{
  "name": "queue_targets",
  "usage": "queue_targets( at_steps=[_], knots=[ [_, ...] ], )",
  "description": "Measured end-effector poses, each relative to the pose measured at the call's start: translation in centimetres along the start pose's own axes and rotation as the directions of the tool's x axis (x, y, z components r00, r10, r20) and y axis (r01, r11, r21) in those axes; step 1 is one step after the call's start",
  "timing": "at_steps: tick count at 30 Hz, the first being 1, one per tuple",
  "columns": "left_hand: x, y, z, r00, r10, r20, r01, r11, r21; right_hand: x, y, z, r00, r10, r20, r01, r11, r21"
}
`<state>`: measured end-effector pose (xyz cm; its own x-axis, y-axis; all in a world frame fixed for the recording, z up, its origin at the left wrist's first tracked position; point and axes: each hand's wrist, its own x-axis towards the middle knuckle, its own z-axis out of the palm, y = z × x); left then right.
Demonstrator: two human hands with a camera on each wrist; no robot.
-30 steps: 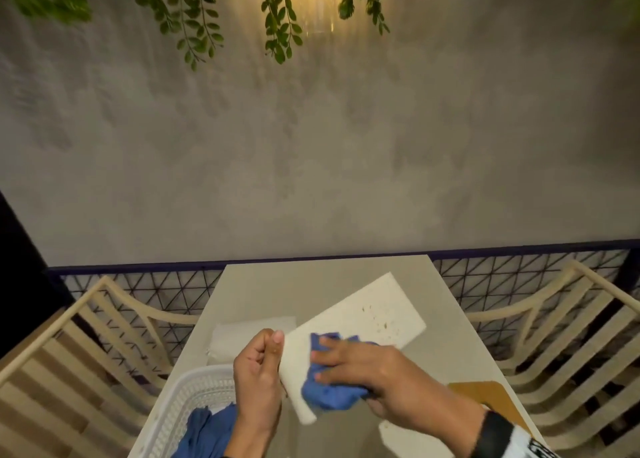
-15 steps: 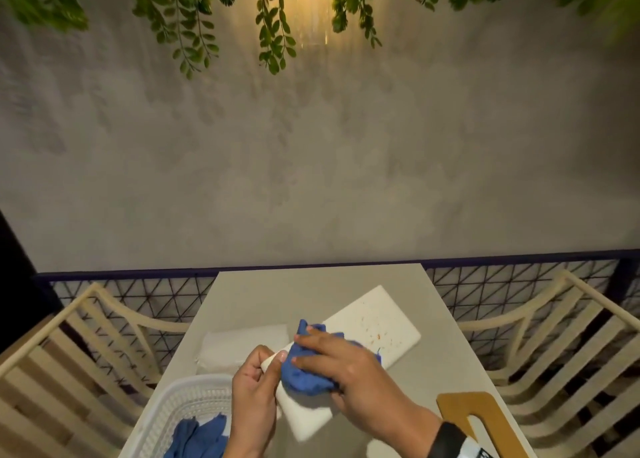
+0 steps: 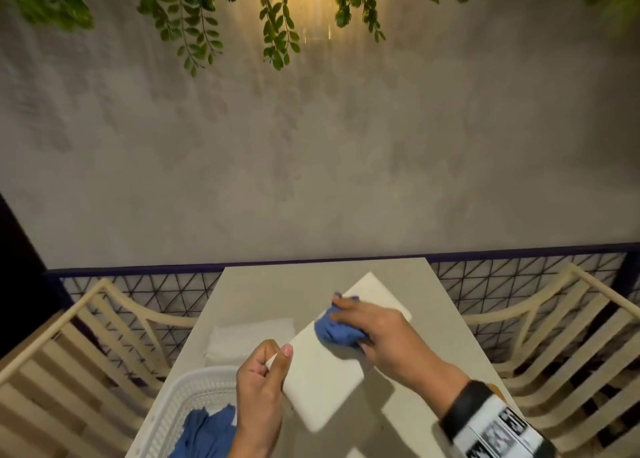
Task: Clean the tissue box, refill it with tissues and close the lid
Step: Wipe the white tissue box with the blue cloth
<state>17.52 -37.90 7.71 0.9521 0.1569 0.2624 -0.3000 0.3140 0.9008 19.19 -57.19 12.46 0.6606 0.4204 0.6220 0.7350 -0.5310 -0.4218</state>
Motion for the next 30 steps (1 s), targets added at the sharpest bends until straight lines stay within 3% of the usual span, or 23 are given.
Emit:
queue_targets(
  at_steps=[2,5,6,8,10,11,14,15,17,19,21,24,25,27,30],
  knots=[
    [0.0,-0.1,0.2,0.999,-0.023,-0.040,0.021,0.998,-0.056,1.4,-2.5,1.1,0.999,-0.034,0.003,0.034,0.999,-0.004],
    [0.2,0.4,-0.9,0.999,-0.020,-0.050,0.015,0.996,-0.091,-2.2,-2.7,1.0,0.940,-0.250,0.231,0.244,0.968,0.053],
    [0.1,0.6,-1.2,0.999,-0.020,-0.035,0.017,0.997,-0.076,-3.3,-1.9,-0.2,0.937,-0.235,0.259,0.228,0.972,0.058],
    [-0.4,0.5,-1.2,1.000,-0.029,-0.010,0.029,0.999,-0.023,-3.6,0.4,-1.7,0.988,-0.073,0.136,0.077,0.997,-0.021],
    [-0.5,0.2,-0.8,0.998,-0.042,-0.036,0.042,0.999,-0.012,-1.4,-0.4,-0.9,0.998,0.054,-0.009,-0.055,0.996,-0.067],
    [-0.4,0.2,-0.6,0.997,-0.050,-0.059,0.047,0.998,-0.039,-0.7,-1.6,0.1,0.999,0.051,-0.001,-0.051,0.995,-0.091],
    [0.1,0.7,-1.3,0.997,-0.044,-0.056,0.038,0.994,-0.105,-3.1,-2.7,1.1,0.954,-0.144,0.264,0.147,0.989,0.009],
    [0.0,0.9,-1.5,0.998,-0.042,-0.038,0.039,0.995,-0.092,-4.1,-2.0,0.2,0.945,-0.160,0.284,0.161,0.987,0.021],
    [-0.5,0.8,-1.5,0.999,-0.044,-0.008,0.044,0.998,-0.053,-4.3,0.1,-1.4,0.991,-0.051,0.122,0.057,0.997,-0.050],
    [-0.9,0.1,-0.9,0.998,-0.054,-0.021,0.053,0.998,-0.040,-2.0,0.2,-1.2,0.997,0.068,-0.024,-0.070,0.992,-0.109],
    [-0.7,0.0,-0.7,0.996,-0.073,-0.047,0.068,0.993,-0.100,-0.2,-2.0,0.9,1.000,0.022,0.009,-0.021,0.993,-0.116],
    [-0.3,0.4,-1.9,0.997,-0.071,-0.002,0.070,0.983,-0.169,-2.5,-2.8,1.1,0.954,-0.178,0.240,0.181,0.983,0.009],
    [-0.5,0.8,-2.2,0.997,-0.067,0.028,0.070,0.983,-0.168,-3.2,-2.1,-0.1,0.953,-0.160,0.256,0.167,0.986,-0.007],
    [-0.8,0.8,-2.0,0.997,-0.064,0.050,0.071,0.988,-0.139,-2.9,-0.2,-2.0,0.991,-0.011,0.136,0.023,0.996,-0.085],
    [-0.8,0.5,-0.9,0.997,-0.059,-0.052,0.051,0.989,-0.135,0.2,-0.8,-0.1,0.993,0.108,0.052,-0.102,0.989,-0.111]
  ],
)
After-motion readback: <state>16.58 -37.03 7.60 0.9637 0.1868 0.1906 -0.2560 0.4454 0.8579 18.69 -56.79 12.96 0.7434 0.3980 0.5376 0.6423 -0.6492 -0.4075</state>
